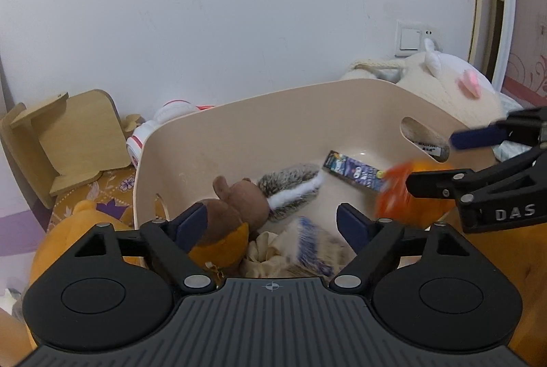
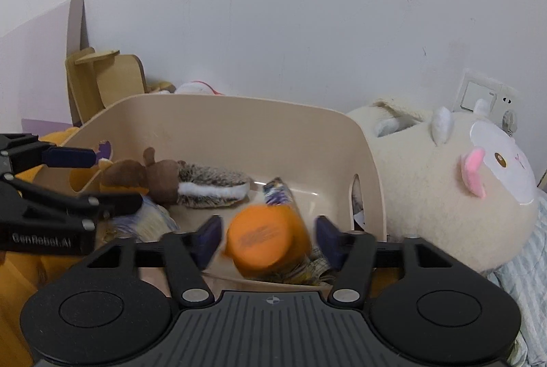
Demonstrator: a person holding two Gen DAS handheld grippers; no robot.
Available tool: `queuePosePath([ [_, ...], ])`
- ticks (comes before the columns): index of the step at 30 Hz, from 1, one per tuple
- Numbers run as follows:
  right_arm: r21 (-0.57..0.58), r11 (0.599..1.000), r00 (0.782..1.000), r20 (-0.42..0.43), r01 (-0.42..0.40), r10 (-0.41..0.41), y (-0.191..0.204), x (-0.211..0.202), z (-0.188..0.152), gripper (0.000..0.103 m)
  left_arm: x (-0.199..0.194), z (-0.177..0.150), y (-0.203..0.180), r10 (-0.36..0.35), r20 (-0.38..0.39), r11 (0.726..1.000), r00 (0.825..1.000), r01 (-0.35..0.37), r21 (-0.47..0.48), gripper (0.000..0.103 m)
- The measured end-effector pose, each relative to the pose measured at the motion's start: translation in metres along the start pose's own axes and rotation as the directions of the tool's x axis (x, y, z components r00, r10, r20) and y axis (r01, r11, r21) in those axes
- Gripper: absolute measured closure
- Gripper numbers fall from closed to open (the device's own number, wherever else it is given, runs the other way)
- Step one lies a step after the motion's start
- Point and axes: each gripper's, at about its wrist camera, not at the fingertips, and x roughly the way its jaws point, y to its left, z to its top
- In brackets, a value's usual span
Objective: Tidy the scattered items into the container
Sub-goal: 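Lift both held items over the beige basket and open both tools, then withdraw both tools from the basket toward the remaining table items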
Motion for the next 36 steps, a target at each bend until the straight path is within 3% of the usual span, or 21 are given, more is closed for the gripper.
queuePosePath([
  [3,0.002,1.000,0.999,0.039,0.015,-0.015,0.001,-0.008,0.002,0.000,-0.006,0.000,-0.002,0.019,0.000,1.000,1.000,-0.019,0.002,0.015],
  [8,0.030,1.000,0.999,0.054,0.007,-0.008,-0.003,-0.019,0.002,0.000,-0.019,-0.004,-0.001,0.025,0.024,1.000,0.999,-0.025,-0.013,0.009],
  [22,0.044,0.998,0.995,0.089,0.045,-0.048,0.001,-0.071,-0.019,0.000,-0.083,-0.024,0.000,0.027,0.101,0.999,0.994,-0.030,0.032,0.005],
  [36,0.021,0.997,0.992,0.109,0.068,-0.070,0.025,-0.124,-0.091,0.000,-0.108,-0.084,-0.010,0.013,0.062,1.000,0.998,-0.014,0.025,0.005],
])
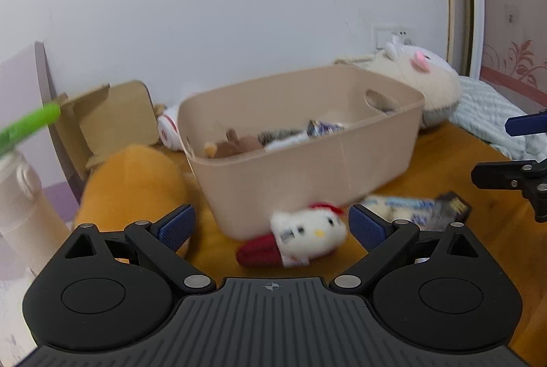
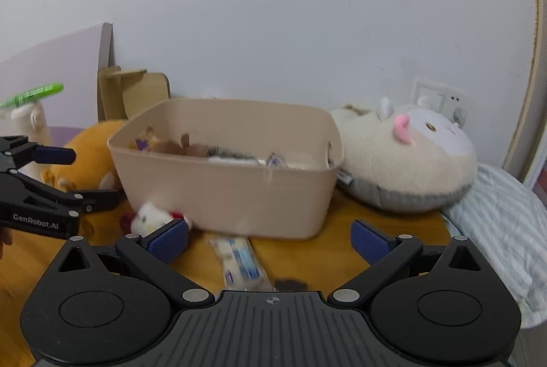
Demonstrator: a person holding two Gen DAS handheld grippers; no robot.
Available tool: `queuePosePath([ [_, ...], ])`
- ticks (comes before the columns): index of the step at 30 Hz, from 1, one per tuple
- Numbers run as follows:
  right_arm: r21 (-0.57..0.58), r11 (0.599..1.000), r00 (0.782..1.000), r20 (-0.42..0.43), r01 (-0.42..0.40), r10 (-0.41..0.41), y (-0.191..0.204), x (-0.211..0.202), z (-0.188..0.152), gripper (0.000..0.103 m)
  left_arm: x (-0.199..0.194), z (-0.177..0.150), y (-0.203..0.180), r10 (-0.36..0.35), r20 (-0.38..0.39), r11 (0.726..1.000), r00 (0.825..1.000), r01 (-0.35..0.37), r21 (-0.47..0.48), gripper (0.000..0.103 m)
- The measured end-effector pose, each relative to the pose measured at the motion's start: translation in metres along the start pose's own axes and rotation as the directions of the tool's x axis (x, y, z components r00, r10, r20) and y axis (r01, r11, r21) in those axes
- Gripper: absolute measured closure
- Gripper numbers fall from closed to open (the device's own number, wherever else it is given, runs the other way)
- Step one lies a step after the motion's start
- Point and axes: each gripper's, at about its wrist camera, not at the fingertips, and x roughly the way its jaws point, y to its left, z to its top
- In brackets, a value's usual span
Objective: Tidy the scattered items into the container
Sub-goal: 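Withdraw both tools from the basket toward the remaining table items, then grasp the Hello Kitty plush with the left tool while the right tool grasps a tissue pack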
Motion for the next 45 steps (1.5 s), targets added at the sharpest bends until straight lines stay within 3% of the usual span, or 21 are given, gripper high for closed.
queuePosePath([
  [7,0.016,0.999,0.998,-0.053,0.031,-0.030,-0.009,0.003,-0.029,0.000,0.002,-0.030,-0.013,-0.014,-0.036,1.000,0.999,0.014,0.005,0.005],
  [15,0.062,0.998,0.994,-0.109,-0.006,0.013,-0.007,0.006,-0.058,0.000,0.014,-0.046,-0.013,-0.002,-0.067,1.000,0.998,0.001,-0.007,0.005],
  [24,0.068,0.998,0.986,-0.167,-0.008,0.019,0.021,0.026,-0.066,0.000,0.013,-0.051,0.006,0.022,-0.068,0.998,0.997,-0.026,-0.058,0.005],
  [35,0.115,0.992,0.977,-0.211,0.049,-0.024,0.042,0.058,-0.068,0.000,0.026,-0.061,0.022,-0.012,-0.076,0.997,0.997,0.006,-0.076,0.005],
  [40,0.094,0.993,0.977,-0.209,0.066,-0.045,0.043,0.066,-0.071,0.008,0.030,-0.058,0.016,-0.059,-0.017,0.998,0.998,0.059,-0.009,0.005],
  [45,0.090,0.994,0.977,-0.208,0.057,-0.038,0.031,0.062,-0.069,0.022,0.044,-0.047,0.000,-0.076,0.001,0.996,0.997,0.076,0.043,0.005],
])
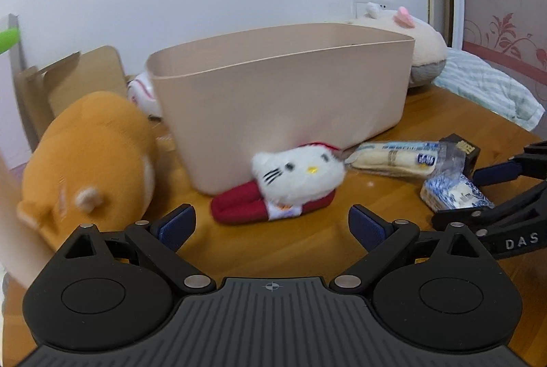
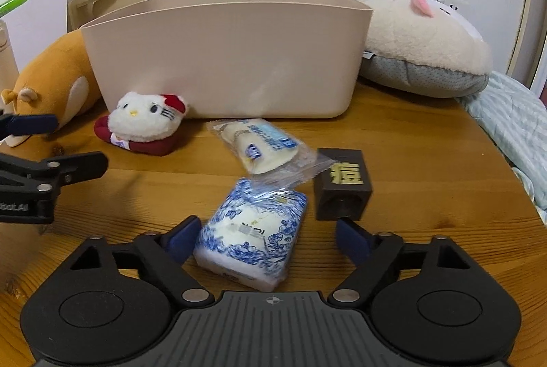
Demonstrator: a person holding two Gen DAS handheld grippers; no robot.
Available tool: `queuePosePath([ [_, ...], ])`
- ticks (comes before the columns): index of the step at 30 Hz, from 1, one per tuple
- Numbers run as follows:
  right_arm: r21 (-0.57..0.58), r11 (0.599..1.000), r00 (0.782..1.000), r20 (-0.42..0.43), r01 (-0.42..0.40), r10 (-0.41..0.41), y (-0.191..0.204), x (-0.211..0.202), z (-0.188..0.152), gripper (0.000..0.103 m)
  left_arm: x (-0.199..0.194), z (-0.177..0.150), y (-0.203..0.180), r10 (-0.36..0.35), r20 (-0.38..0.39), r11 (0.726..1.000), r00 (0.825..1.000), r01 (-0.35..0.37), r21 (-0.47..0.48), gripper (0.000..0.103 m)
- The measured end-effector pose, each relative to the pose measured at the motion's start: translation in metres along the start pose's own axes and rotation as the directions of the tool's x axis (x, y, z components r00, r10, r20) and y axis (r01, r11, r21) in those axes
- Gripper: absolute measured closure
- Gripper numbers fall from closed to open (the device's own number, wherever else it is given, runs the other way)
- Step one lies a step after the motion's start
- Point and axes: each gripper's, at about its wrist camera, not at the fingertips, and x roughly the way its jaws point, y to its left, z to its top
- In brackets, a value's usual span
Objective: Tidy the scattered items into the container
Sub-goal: 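Grasp the Hello Kitty plush with the left tool while the right tool grasps a tissue pack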
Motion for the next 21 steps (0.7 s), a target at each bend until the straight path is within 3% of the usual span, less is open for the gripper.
queuePosePath([
  [8,0.002,1.000,1.000,-0.002,-0.004,0.004,-0.024,-0.004,0.000,0.042,0.029,0.019,-0.017,-0.004,0.001,1.000,1.000,0.004,0.019,0.005],
  [14,0.002,1.000,1.000,0.000,-0.011,0.011,-0.032,-0.002,0.001,0.044,0.050,0.023,-0.027,-0.019,-0.035,1.000,0.999,0.019,0.021,0.006],
  [15,0.002,1.000,1.000,0.001,-0.012,0.012,-0.032,-0.002,0.000,0.044,0.052,0.022,-0.027,-0.017,-0.038,1.000,0.999,0.018,0.020,0.007],
  [17,0.002,1.000,1.000,0.001,-0.015,0.015,-0.033,-0.002,0.000,0.046,0.055,0.022,-0.026,-0.012,-0.052,1.000,0.999,0.012,0.011,0.030],
  [18,0.002,1.000,1.000,0.001,-0.017,0.017,-0.034,-0.002,0.000,0.047,0.056,0.023,-0.024,-0.013,-0.058,1.000,0.998,0.014,0.009,0.036],
  [21,0.002,1.000,1.000,0.001,-0.020,0.020,-0.035,-0.002,0.000,0.048,0.054,0.023,-0.021,-0.031,-0.062,1.000,0.998,0.031,0.001,0.041],
])
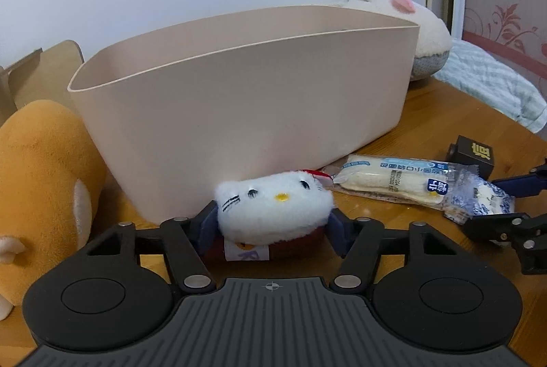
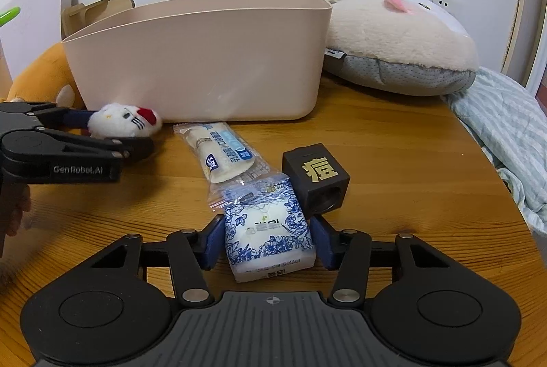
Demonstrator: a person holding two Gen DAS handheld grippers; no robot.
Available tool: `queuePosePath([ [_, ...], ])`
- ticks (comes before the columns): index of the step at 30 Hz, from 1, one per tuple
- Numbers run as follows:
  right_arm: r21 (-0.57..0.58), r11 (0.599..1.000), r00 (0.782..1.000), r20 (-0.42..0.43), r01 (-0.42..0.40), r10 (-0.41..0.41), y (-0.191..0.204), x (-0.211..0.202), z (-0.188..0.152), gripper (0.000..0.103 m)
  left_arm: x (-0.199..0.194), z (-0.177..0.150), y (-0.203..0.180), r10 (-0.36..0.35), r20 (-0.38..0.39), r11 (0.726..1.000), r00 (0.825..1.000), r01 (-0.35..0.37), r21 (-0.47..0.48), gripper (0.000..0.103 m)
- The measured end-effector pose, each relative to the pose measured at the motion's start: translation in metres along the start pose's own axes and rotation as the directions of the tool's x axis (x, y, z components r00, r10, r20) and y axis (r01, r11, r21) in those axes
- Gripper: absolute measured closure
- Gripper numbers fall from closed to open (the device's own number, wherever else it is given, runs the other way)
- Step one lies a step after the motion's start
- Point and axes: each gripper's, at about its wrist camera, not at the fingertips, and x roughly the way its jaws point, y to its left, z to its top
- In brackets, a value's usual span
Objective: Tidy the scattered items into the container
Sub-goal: 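Grasp the Hello Kitty plush with the left tool while the right tool grasps a tissue pack, then carry both held items over the basket and open both tools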
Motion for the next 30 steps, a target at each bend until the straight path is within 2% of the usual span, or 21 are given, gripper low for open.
queuePosePath([
  [2,0.001,1.000,1.000,-0.002,-0.006,0.006,-0.001,0.000,0.000,0.055,-0.002,-0.001,-0.002,0.026,-0.001,1.000,1.000,-0.026,0.015,0.045],
  [7,0.002,1.000,1.000,0.000,-0.016,0.016,-0.004,-0.001,0.000,0.056,-0.007,-0.005,-0.002,0.045,0.016,0.999,0.999,-0.045,-0.007,0.045],
  [15,0.022,0.999,0.999,-0.006,-0.033,0.033,-0.011,-0.010,-0.004,0.057,-0.027,-0.007,-0.001,0.029,0.030,1.000,0.999,-0.028,-0.012,0.046],
  [23,0.009,0.999,0.999,0.037,-0.033,0.033,-0.016,-0.035,-0.001,0.057,-0.052,-0.003,-0.001,0.021,0.055,0.999,0.998,-0.019,-0.038,0.045],
  [30,0.010,0.999,0.996,0.085,-0.040,0.039,-0.018,-0.058,0.003,0.057,-0.072,-0.002,-0.011,0.012,0.080,1.000,0.997,-0.013,0.009,0.045],
])
